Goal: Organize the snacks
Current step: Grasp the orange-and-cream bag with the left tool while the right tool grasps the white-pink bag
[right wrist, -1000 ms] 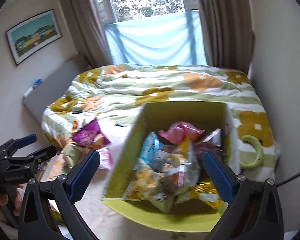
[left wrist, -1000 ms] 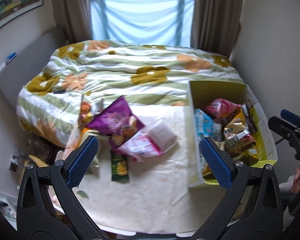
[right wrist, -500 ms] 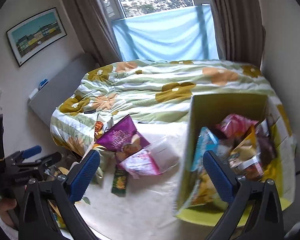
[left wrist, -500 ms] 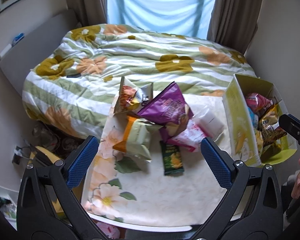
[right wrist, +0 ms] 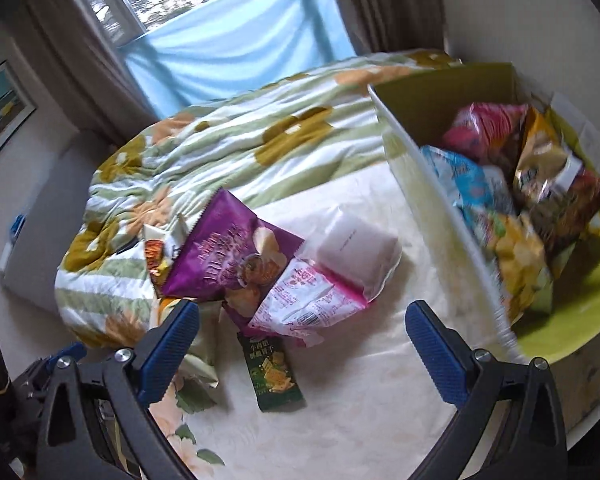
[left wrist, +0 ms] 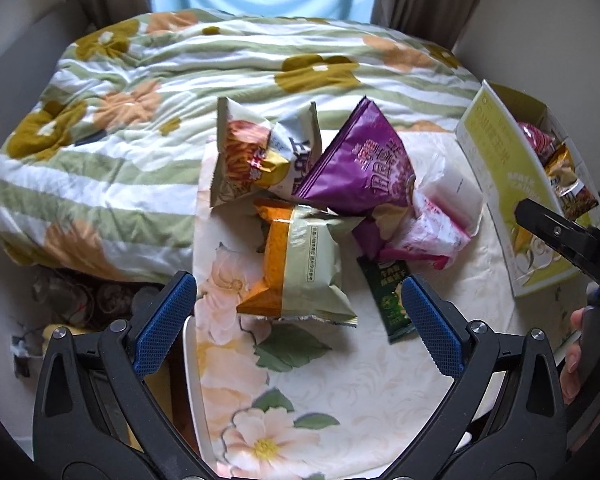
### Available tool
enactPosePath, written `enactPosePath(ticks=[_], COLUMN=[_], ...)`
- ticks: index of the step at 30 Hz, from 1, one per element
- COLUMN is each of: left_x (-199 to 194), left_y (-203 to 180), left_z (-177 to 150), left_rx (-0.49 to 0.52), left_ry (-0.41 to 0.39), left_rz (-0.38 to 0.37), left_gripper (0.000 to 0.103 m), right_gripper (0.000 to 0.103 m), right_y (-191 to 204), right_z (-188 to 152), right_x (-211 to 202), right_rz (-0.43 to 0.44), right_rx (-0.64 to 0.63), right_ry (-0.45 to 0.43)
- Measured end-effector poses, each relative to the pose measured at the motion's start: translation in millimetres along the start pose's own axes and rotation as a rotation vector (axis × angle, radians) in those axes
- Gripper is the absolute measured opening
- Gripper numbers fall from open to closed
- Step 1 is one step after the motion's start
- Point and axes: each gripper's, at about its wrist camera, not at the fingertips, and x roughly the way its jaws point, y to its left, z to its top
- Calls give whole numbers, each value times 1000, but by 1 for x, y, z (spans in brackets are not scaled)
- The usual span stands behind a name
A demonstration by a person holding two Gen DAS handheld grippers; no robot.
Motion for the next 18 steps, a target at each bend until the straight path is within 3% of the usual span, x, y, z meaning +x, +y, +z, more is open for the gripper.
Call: enactPosePath(ticks=[7, 12, 18], left_x=[54, 77, 99], left_y=[6, 6, 8], left_z=[1, 5, 4], left_rx=[10, 19, 17], left_ry=[49, 51, 92], left_rz=[-42, -33, -21], left_gripper=[101, 101, 93], right_gripper=[102, 102, 101], right_y=[2, -1, -5], right_z=[-9, -11, -13], right_x=[50, 75, 95], right_rz=[-49, -65, -79], right_rx=[111, 155, 192], right_ry=[26, 54, 78])
